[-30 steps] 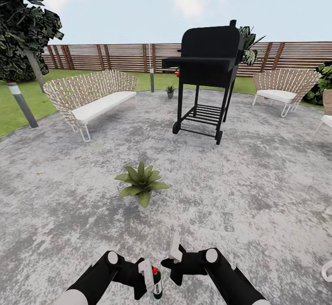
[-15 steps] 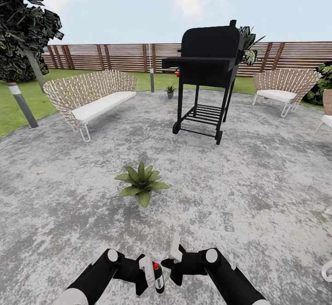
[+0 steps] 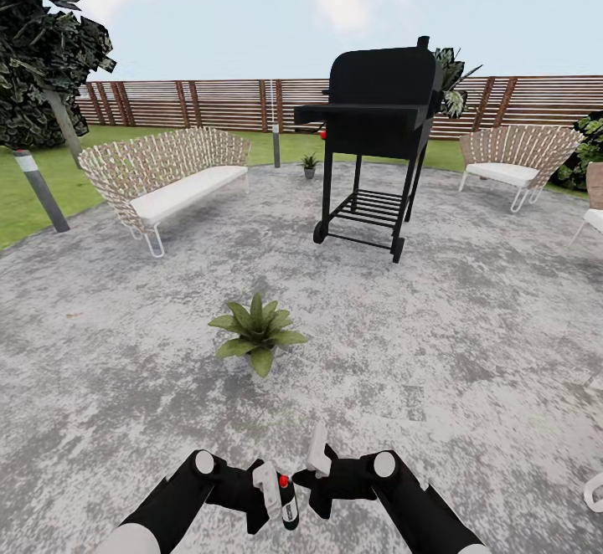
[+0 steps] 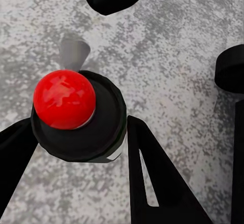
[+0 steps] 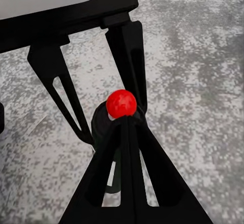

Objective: Pick up the pesticide atomizer in the garden and spray insectifuge to fully cover both potted plants in the garden.

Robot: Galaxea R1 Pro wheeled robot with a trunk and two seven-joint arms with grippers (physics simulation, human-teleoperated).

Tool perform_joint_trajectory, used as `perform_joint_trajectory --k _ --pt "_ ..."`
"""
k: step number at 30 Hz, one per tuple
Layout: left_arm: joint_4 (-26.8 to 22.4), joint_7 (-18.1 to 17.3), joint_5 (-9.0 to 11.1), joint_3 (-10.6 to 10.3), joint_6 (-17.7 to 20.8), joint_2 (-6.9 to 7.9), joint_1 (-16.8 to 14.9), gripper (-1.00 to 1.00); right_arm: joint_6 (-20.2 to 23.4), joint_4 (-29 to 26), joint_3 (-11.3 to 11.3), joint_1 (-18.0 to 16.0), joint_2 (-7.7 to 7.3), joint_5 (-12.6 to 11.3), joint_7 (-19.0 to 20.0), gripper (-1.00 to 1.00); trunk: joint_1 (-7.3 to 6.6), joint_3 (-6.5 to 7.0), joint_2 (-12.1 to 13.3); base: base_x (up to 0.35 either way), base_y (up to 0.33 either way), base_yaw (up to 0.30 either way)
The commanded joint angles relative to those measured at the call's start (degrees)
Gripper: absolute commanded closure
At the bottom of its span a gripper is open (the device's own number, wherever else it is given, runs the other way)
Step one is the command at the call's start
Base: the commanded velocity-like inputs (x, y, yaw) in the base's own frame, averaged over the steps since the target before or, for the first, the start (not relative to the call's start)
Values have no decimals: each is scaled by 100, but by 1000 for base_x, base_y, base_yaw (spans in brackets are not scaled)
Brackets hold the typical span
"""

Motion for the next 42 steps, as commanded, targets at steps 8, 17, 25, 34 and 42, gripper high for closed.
perform_joint_trajectory --k 8,17,25,34,42 --pt "-32 -373 -55 10 -44 -1 -1 100 -18 -6 -5 -2 1 50 12 100 -1 -5 -2 0 0 0" --pt "-33 -357 -55 14 -39 -2 -8 100 -17 -6 -5 -2 1 51 11 100 -1 -5 -2 0 0 0" --pt "-36 -336 -50 19 -34 -10 -10 100 -16 -6 -5 -2 1 50 8 100 -1 -5 -2 0 0 0" --pt "-42 -333 -31 23 -34 -11 -10 100 -16 -6 -5 -2 1 50 8 100 -1 -5 -2 0 0 0" --pt "-42 -342 66 27 -34 -11 -10 100 -15 -6 -5 -2 1 52 7 100 -1 -5 -2 0 0 0"
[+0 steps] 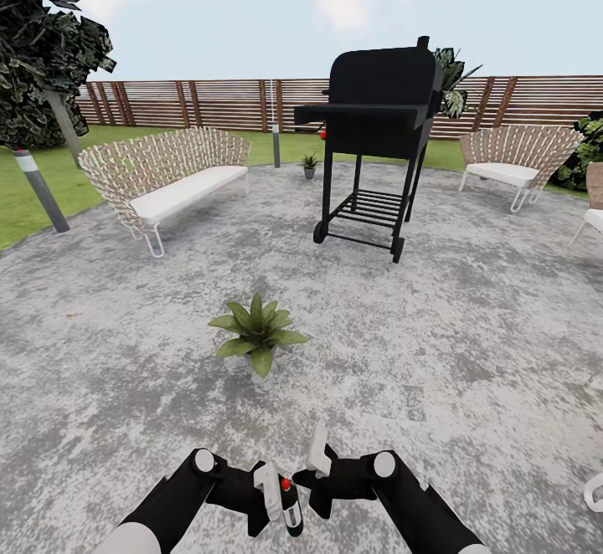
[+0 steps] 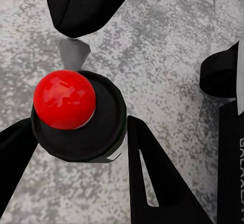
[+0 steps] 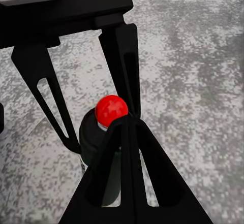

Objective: Pick up the pesticide atomizer in the garden and spray insectifuge to fully cover both potted plants in the garden.

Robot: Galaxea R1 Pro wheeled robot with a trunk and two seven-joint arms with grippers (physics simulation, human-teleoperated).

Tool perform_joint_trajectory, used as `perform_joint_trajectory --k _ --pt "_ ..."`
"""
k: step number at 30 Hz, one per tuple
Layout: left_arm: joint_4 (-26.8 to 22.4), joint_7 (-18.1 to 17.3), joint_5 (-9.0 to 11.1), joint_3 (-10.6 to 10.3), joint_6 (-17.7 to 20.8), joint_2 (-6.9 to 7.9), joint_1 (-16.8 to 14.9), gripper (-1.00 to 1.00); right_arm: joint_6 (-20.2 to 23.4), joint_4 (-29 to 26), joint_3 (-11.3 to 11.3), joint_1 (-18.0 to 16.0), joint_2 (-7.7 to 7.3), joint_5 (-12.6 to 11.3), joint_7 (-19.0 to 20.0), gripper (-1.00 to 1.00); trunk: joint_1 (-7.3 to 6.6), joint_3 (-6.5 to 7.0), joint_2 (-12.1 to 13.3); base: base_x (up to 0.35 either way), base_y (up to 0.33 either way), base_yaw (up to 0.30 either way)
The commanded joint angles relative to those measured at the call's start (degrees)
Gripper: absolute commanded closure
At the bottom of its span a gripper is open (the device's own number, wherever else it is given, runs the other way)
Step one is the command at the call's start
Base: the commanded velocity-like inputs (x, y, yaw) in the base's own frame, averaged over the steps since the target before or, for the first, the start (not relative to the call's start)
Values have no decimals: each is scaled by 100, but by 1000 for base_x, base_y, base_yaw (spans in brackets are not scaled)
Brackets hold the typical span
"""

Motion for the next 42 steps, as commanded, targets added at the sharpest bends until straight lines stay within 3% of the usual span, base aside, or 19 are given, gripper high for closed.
perform_joint_trajectory --k 1,16,30,42 --pt "-7 -10 -47 7 -51 -2 -2 100 -21 -6 -5 -2 2 50 13 100 -1 -5 -2 0 0 0" --pt "-7 -30 65 7 -58 -8 -2 100 -21 -3 -5 -2 2 53 11 100 -1 -5 -2 0 0 0" --pt "15 -18 11 -8 -71 83 10 100 -21 -6 -5 -2 1 57 11 100 -1 -5 -2 0 0 0" --pt "32 -42 -37 -39 -50 783 64 100 -21 -6 -7 -2 -5 65 11 100 -1 -5 -2 0 0 0"
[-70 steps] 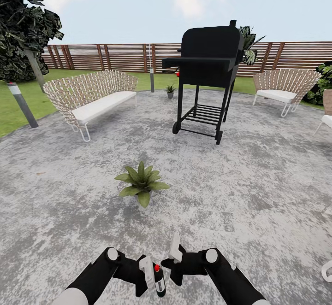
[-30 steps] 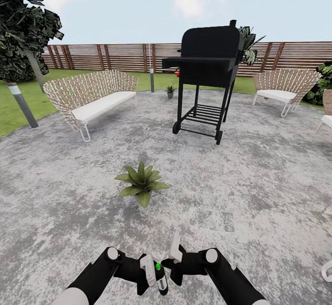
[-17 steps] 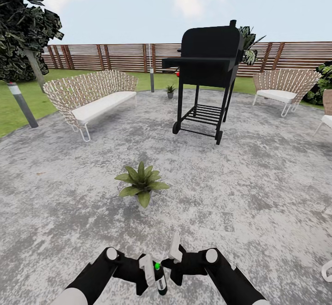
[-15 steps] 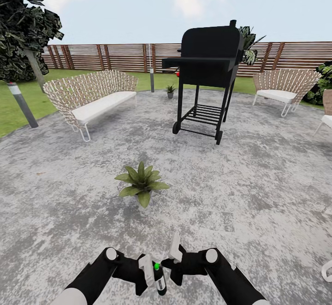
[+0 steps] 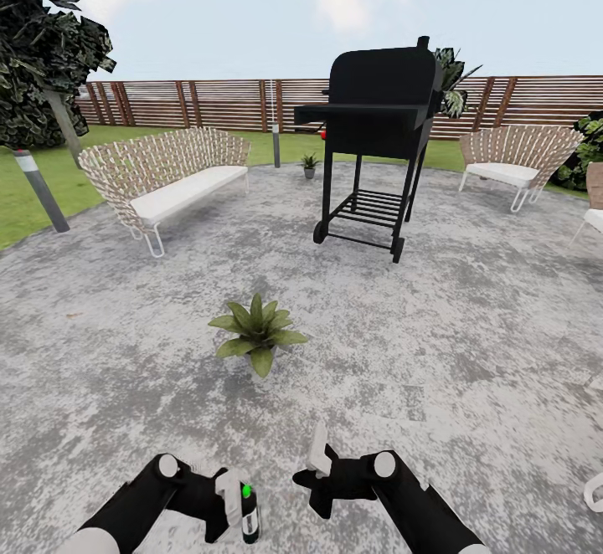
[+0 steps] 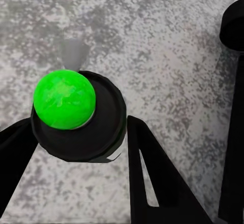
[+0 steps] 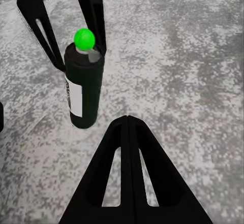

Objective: Pick up the pesticide atomizer in the garden and spray insectifuge to fully cover both potted plants in the garden.

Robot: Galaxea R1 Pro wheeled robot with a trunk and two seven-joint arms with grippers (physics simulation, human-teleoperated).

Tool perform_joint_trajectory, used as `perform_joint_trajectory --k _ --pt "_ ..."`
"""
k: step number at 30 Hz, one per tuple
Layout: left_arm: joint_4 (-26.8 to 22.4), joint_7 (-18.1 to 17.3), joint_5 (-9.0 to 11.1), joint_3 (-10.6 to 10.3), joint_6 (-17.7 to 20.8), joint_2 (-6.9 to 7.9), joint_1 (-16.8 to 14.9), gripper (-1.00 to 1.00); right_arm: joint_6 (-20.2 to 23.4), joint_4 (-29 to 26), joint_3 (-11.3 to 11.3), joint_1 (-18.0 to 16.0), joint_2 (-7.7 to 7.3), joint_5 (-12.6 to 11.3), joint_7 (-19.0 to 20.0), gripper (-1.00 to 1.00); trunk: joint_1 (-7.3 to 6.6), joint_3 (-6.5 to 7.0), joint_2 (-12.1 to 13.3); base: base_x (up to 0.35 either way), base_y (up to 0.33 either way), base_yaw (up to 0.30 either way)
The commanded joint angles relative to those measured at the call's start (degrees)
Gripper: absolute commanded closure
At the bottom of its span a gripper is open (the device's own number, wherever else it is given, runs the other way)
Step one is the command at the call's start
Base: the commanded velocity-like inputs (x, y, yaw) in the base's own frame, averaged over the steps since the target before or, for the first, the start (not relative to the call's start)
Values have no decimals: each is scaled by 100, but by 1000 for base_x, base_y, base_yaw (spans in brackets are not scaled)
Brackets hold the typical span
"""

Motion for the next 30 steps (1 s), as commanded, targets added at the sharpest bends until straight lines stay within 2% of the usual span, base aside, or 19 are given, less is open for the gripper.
perform_joint_trajectory --k 1,7,8,10,12,13,14,15,19,21,24,25,26,27,30 --pt "-6 -5 -27 -17 -50 61 3 100 -21 -3 -8 -2 1 52 14 100 -1 -5 -2 0 0 0" --pt "46 -12 -18 1 -31 507 11 100 -29 16 -23 -2 -4 52 14 100 -1 -5 -2 0 0 0" --pt "53 -12 -14 13 -12 616 11 100 -30 21 -28 -2 -7 52 14 -100 -1 -5 -2 0 0 0" --pt "58 8 31 81 66 918 12 100 -37 19 -43 -2 -9 48 12 -100 -1 -5 -2 0 0 0" --pt "59 33 41 280 229 945 12 100 -43 -4 -55 -2 -9 44 -15 -100 -1 -5 -2 0 0 0" --pt "52 57 43 797 533 942 12 100 -47 4 -174 -2 -9 27 -199 -100 -1 -5 -2 0 0 0" --pt "38 69 43 1025 587 936 7 100 -52 49 -312 4 -9 16 -500 -100 -1 -5 -2 0 0 0" --pt "28 73 43 1106 600 932 6 100 -55 82 -372 8 -9 13 -639 -100 -1 -5 -2 0 0 0" --pt "-17 135 43 1667 652 894 -5 100 -106 661 -824 29 -4 -22 -2094 -100 -1 -5 -2 0 0 0" --pt "-19 247 52 1786 658 869 -16 100 -253 959 -952 31 -4 -99 -2804 -100 -1 -5 -2 0 0 0" --pt "21 480 99 1858 670 787 -15 100 -610 1377 -1033 39 -6 -484 -3706 -100 -1 -5 -2 0 0 0" --pt "27 519 118 1863 674 767 -15 100 -662 1447 -1038 40 -6 -565 -3848 -100 -1 -5 -2 0 0 0" --pt "46 645 213 1890 688 703 -16 100 -801 1661 -1050 41 -6 -800 -4272 -100 -1 -5 -2 0 0 0" --pt "54 734 306 1921 729 643 -16 100 -891 1810 -1056 41 -7 -937 -4547 -100 -1 -5 -2 0 0 0" --pt "63 929 512 2020 1086 482 -15 100 -1194 2183 -1064 42 -13 -1193 -5129 -100 -1 -5 -2 0 0 0"
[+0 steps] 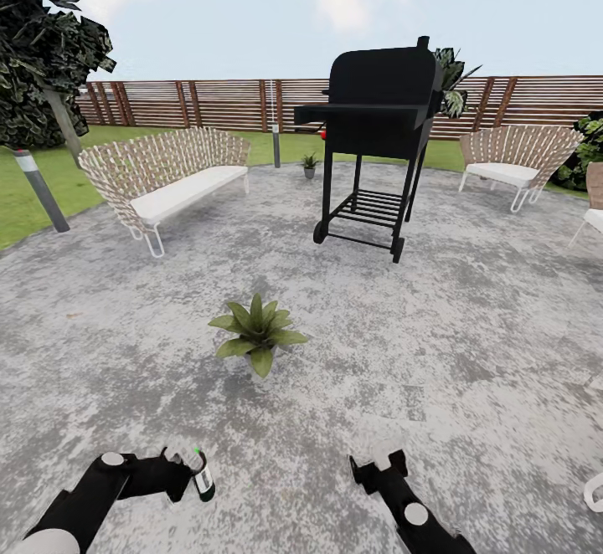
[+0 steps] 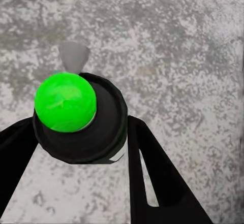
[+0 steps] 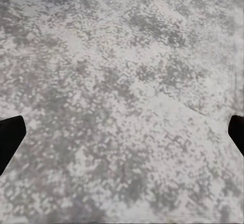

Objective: Pick up the pesticide atomizer in the garden and spray insectifuge to fully cover both potted plants in the garden.

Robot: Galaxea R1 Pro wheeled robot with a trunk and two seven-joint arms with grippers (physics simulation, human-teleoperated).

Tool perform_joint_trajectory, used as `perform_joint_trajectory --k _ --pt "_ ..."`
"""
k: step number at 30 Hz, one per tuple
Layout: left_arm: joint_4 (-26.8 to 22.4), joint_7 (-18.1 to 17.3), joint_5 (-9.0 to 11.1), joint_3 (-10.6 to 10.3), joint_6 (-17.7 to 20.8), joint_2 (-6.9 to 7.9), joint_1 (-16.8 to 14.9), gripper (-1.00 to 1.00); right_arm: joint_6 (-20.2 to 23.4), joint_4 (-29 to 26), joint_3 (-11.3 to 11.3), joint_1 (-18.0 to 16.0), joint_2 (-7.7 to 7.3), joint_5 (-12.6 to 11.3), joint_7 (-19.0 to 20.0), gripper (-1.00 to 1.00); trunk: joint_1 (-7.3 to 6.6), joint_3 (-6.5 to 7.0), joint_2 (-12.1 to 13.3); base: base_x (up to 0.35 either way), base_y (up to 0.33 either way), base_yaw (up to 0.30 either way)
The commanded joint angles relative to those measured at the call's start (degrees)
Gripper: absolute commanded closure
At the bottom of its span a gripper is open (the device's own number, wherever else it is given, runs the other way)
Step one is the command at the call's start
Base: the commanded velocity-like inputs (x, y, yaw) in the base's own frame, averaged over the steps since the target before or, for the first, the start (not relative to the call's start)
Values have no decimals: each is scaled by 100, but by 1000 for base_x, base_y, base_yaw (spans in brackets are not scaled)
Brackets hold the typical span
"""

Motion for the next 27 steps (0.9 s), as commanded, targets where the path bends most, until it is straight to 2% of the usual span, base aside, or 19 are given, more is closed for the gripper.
perform_joint_trajectory --k 1,3,6,7,11,13,14,15,16,18,21,27 --pt "-33 39 54 49 453 -70 -10 100 -237 199 7 -4 -3 -47 -275 -100 -1 -5 -2 0 0 0" --pt "-94 111 96 18 1299 -191 -43 100 -493 370 -3 -4 -4 -121 -554 -100 -1 -5 -2 0 0 0" --pt "-171 145 85 -7 1929 -318 -96 100 -577 424 -10 -4 -3 -145 -664 -100 -1 -5 -2 0 0 0" --pt "-234 150 77 -13 2339 -373 -254 100 -608 440 -12 -4 -23 -148 -700 -100 -1 -5 -2 0 0 0" --pt "-262 144 78 -53 3044 -409 -501 100 -625 467 -12 -4 -76 -154 -714 -100 -1 -5 -2 0 0 0" --pt "-272 122 78 -315 3608 -406 -634 100 -632 531 -12 4 -134 -242 -717 -100 -1 -5 -2 0 0 0" --pt "-275 111 63 -612 3910 -381 -673 100 -634 590 -13 30 -173 -381 -714 -100 -1 -5 -2 0 0 0" --pt "-276 107 57 -816 4108 -369 -688 100 -634 626 -13 46 -194 -511 -714 -100 -1 -5 -2 0 0 0" --pt "-278 105 57 -917 4224 -364 -695 100 -636 645 -11 52 -203 -600 -715 -100 -1 -5 -2 0 0 0" --pt "-292 101 63 -1203 4695 -356 -743 100 -638 706 -6 73 -233 -929 -713 -100 -1 -5 -2 0 0 0" --pt "-299 100 55 -1319 5063 -346 -882 100 -638 788 -9 86 -262 -1076 -712 -100 -1 -5 -2 0 0 0" --pt "-294 92 37 -1367 5187 -310 -1057 100 -644 1040 3 92 -319 -1135 -718 -100 -1 -5 -2 142 0 0"
